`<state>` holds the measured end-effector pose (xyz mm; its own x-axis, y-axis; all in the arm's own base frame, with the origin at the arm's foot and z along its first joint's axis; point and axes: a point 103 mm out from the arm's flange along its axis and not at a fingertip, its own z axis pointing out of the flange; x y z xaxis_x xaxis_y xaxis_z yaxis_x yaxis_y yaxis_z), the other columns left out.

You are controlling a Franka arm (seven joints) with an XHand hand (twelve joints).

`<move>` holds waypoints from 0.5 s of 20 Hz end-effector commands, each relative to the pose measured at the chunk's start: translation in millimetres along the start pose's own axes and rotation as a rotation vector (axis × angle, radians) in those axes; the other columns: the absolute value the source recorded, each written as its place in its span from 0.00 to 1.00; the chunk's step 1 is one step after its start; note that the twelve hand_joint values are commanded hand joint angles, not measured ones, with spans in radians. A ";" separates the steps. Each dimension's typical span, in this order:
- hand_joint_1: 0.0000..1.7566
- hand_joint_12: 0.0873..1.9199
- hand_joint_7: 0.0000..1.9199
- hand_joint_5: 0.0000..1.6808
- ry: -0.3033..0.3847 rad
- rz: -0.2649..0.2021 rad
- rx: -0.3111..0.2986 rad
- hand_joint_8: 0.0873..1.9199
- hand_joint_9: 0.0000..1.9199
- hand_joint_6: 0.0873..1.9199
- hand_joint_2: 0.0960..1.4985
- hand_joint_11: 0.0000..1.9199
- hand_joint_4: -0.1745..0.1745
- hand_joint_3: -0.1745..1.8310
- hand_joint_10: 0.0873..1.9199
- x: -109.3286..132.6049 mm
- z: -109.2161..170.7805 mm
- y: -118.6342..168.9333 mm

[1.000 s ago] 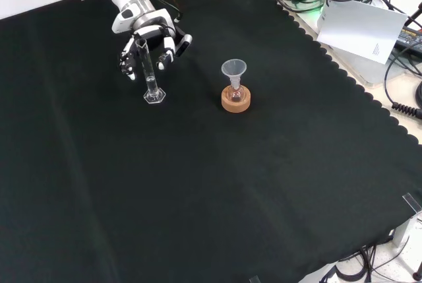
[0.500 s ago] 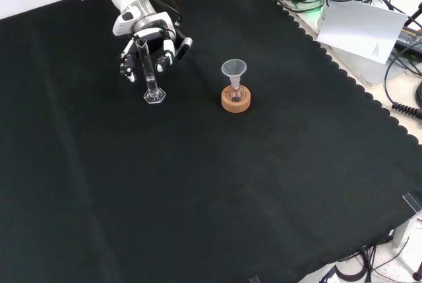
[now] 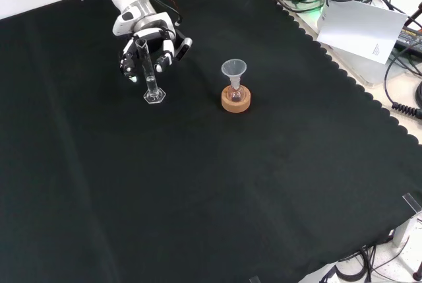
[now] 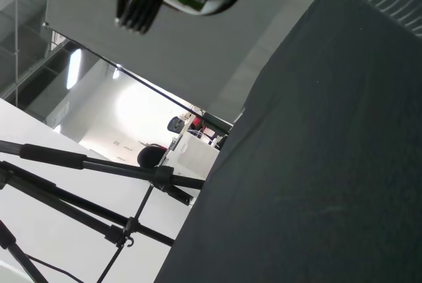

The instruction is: Pick up the graduated cylinder.

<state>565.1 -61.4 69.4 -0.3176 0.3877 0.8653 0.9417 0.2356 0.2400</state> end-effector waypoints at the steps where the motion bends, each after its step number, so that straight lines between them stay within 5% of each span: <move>1: 0.59 0.59 0.37 0.34 0.001 -0.003 -0.004 0.26 0.50 0.27 0.43 0.35 0.46 0.41 0.16 2.2 1.1 0.6; 10: 0.60 0.58 0.38 0.35 -0.004 0.000 0.001 0.25 0.52 0.29 0.44 0.38 0.46 0.41 0.15 -0.1 -3.2 -0.3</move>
<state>565.0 -62.9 71.0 -0.3209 0.3920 0.8622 0.9398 0.2446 0.2386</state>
